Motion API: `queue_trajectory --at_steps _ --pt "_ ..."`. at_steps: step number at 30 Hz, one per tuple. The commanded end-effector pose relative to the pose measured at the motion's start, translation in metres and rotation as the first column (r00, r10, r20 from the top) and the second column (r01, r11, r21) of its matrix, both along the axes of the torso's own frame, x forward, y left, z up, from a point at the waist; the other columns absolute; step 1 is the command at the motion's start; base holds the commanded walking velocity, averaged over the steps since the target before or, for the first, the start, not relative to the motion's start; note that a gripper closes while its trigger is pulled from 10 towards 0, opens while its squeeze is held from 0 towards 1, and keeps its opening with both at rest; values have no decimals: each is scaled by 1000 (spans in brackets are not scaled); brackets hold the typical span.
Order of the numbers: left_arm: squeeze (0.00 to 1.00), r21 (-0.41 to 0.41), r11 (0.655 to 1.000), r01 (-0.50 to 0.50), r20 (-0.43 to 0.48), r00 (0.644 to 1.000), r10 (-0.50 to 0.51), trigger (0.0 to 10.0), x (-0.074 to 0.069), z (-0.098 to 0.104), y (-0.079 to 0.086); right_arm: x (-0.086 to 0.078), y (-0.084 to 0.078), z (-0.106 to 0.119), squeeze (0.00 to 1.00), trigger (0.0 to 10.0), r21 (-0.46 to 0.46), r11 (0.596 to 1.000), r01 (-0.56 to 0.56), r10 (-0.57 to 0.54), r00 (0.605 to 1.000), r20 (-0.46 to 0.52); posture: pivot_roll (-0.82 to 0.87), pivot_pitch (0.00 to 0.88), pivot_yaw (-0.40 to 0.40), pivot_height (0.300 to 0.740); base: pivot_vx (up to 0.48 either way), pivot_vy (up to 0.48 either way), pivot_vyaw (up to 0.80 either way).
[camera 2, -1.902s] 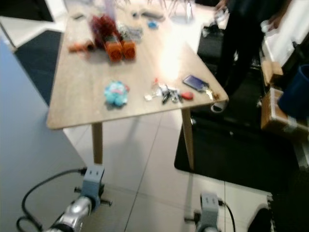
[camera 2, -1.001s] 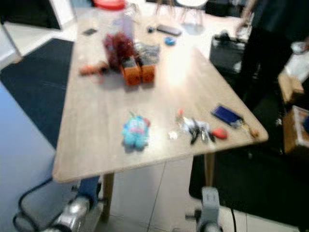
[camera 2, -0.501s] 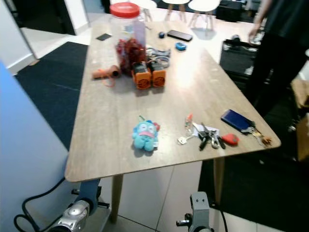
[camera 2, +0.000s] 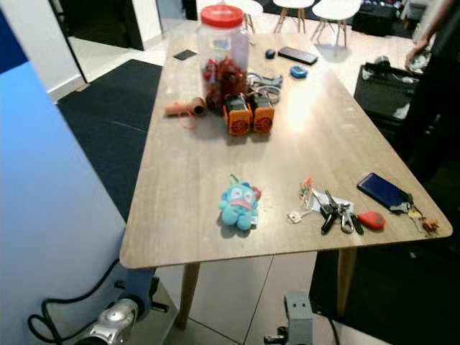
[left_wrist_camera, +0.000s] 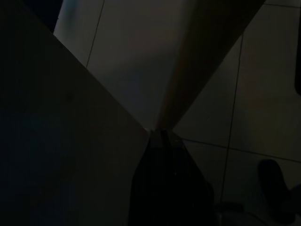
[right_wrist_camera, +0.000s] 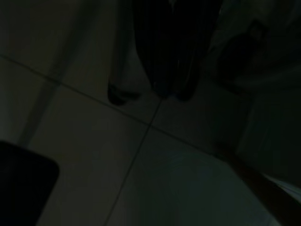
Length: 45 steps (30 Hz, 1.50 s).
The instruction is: Hang keys on a hook
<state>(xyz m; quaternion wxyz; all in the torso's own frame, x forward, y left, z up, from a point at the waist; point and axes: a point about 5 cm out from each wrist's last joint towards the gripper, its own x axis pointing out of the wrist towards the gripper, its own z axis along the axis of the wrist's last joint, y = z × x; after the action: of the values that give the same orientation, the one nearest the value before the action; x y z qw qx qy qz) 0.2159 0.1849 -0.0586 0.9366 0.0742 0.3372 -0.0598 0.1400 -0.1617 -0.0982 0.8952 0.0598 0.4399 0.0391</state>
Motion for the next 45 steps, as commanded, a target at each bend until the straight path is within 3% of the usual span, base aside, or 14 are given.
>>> queue_trajectory --at_steps 1,45 --pt "0 11 1000 -24 -8 1000 24 10000 -3 0 10 -7 1 -3 0 10000 -3 1000 1 -2 1000 -22 87 30 -8 740 0 -285 0" --pt "0 26 999 -23 -10 1000 23 10000 -2 1 15 -4 5 -1 0 10000 10 1000 10 -10 1000 -6 104 47 -9 740 0 -353 0"
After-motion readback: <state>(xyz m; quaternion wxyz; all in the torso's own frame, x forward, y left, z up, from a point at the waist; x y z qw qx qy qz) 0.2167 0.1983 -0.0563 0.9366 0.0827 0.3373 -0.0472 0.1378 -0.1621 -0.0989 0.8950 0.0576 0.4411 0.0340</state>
